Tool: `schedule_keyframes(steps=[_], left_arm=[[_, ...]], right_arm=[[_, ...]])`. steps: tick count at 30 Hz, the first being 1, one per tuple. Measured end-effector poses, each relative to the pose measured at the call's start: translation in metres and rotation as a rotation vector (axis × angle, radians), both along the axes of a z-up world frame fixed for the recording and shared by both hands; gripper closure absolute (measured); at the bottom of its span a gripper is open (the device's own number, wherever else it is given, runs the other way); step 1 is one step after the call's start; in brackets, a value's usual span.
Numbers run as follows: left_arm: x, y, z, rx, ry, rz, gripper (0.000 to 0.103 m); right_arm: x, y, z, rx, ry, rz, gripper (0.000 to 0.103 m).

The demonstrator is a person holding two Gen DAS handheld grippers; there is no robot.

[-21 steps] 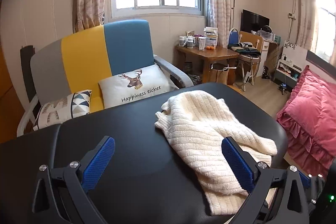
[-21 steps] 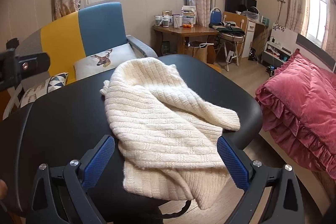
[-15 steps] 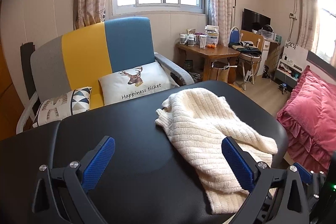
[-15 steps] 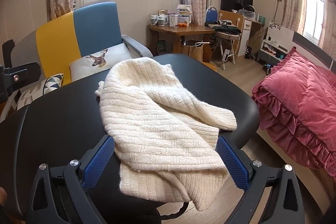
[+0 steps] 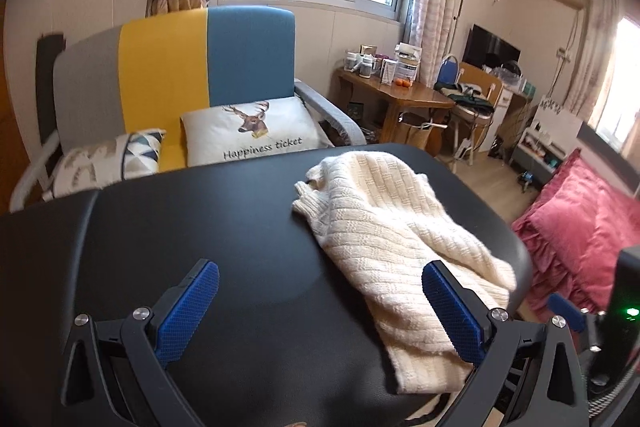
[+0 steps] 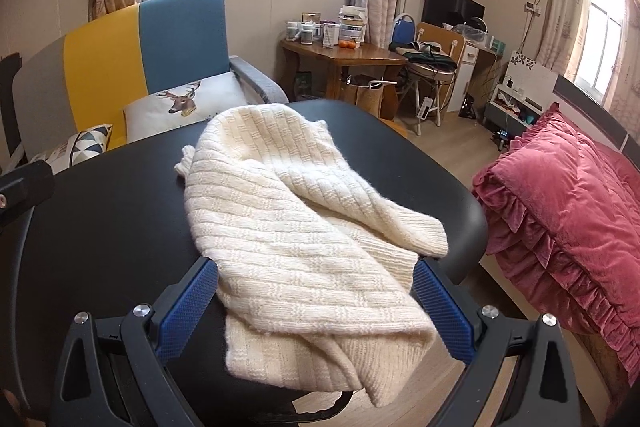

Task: Fold clothes
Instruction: 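Move both grippers open toward the crumpled cream sweater on the table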

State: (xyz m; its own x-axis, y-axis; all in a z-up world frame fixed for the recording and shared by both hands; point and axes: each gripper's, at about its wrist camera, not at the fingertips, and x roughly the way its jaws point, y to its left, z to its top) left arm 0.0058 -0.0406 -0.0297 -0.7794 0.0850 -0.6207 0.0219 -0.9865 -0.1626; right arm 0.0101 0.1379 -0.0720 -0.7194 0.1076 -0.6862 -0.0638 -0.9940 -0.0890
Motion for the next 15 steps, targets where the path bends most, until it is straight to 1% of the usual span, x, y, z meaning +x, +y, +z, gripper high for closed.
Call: schedule_keyframes(steps=[2, 6, 8, 10, 11, 13, 15], left_arm=[[0.001, -0.002, -0.002, 0.010, -0.005, 0.011, 0.000], [0.005, -0.001, -0.008, -0.005, -0.020, 0.004, 0.000], [0.008, -0.004, -0.012, 0.007, -0.026, 0.001, 0.000], [0.008, -0.009, -0.017, 0.040, -0.046, -0.004, 0.000], [0.007, -0.013, -0.022, 0.077, -0.068, -0.010, 0.000], [0.006, -0.026, -0.034, 0.143, -0.126, 0.004, 0.000], [0.007, -0.041, -0.048, 0.200, -0.189, 0.019, 0.000]], right_arm=[[0.000, -0.001, -0.001, 0.001, -0.007, 0.006, 0.002], [0.001, 0.005, -0.002, -0.081, -0.012, 0.016, 0.002], [0.000, 0.008, -0.003, -0.109, -0.016, 0.016, 0.002], [-0.001, 0.014, -0.004, -0.213, -0.029, 0.070, 0.002], [-0.002, 0.018, -0.006, -0.291, -0.044, 0.109, 0.002], [-0.005, 0.032, -0.016, -0.548, -0.107, 0.216, 0.002], [-0.010, 0.043, -0.029, -0.728, -0.185, 0.273, 0.002]])
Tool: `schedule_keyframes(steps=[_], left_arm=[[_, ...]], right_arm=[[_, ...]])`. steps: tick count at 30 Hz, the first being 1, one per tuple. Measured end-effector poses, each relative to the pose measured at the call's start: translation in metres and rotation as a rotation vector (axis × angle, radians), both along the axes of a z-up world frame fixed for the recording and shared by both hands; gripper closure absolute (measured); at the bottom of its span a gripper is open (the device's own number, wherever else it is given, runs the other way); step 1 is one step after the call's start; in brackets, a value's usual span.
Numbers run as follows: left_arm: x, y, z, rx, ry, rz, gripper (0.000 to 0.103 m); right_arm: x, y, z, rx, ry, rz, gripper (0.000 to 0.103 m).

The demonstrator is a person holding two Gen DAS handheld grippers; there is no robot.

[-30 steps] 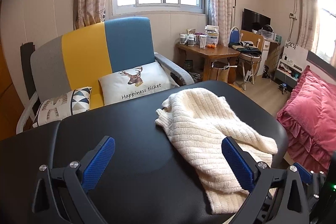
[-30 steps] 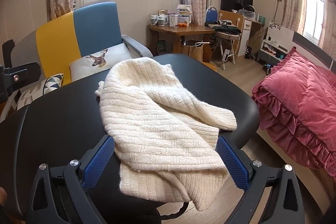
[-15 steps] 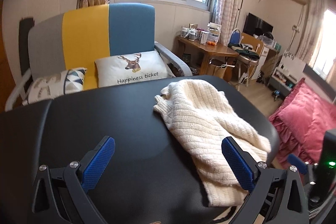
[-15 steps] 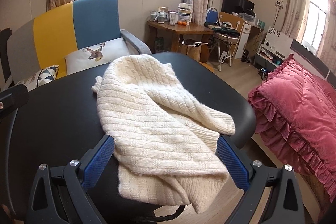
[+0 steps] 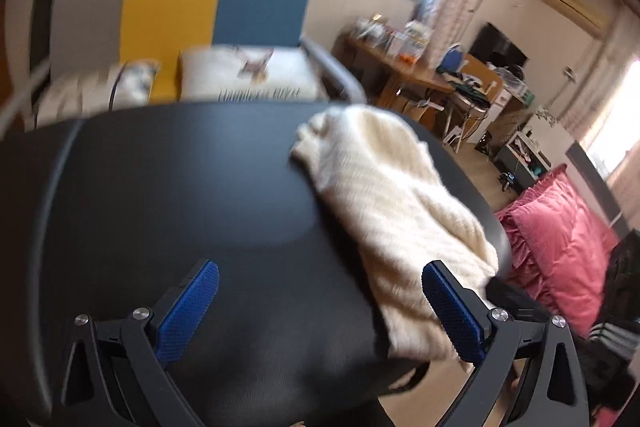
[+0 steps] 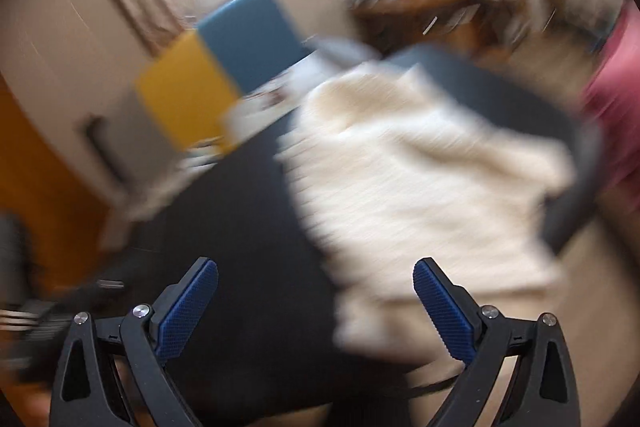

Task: Fold clothes
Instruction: 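Move both grippers open toward the crumpled cream sweater on the table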

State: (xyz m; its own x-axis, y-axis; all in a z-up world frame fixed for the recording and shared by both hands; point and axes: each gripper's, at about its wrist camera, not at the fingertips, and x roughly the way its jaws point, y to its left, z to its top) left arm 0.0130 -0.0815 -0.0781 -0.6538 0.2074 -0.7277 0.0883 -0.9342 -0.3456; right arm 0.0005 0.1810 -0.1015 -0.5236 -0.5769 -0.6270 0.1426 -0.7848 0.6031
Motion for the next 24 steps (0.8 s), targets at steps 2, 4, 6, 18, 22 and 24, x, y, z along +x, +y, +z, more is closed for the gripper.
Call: schedule_keyframes(steps=[2, 4, 6, 18, 22, 24], left_arm=[[0.004, -0.015, -0.014, 0.046, -0.042, 0.003, 0.000], [0.011, -0.031, -0.026, 0.093, -0.079, -0.006, 0.000], [0.021, -0.049, -0.036, 0.138, -0.095, -0.011, 0.000], [0.078, -0.142, -0.067, 0.150, -0.097, 0.172, 0.000], [0.066, -0.145, -0.074, 0.223, -0.112, 0.174, 0.000], [0.048, -0.135, -0.074, 0.263, -0.116, 0.132, 0.000]], right_arm=[[-0.002, 0.007, -0.013, -0.130, -0.041, 0.043, 0.002], [-0.006, 0.009, -0.029, -0.194, -0.107, 0.083, 0.002], [-0.006, 0.004, -0.032, -0.171, -0.105, 0.109, 0.002], [-0.069, -0.083, 0.017, 0.196, 0.132, 0.343, 0.002], [-0.083, -0.105, 0.022, 0.353, 0.181, 0.388, 0.001], [-0.081, -0.101, 0.013, 0.498, 0.171, 0.390, 0.001]])
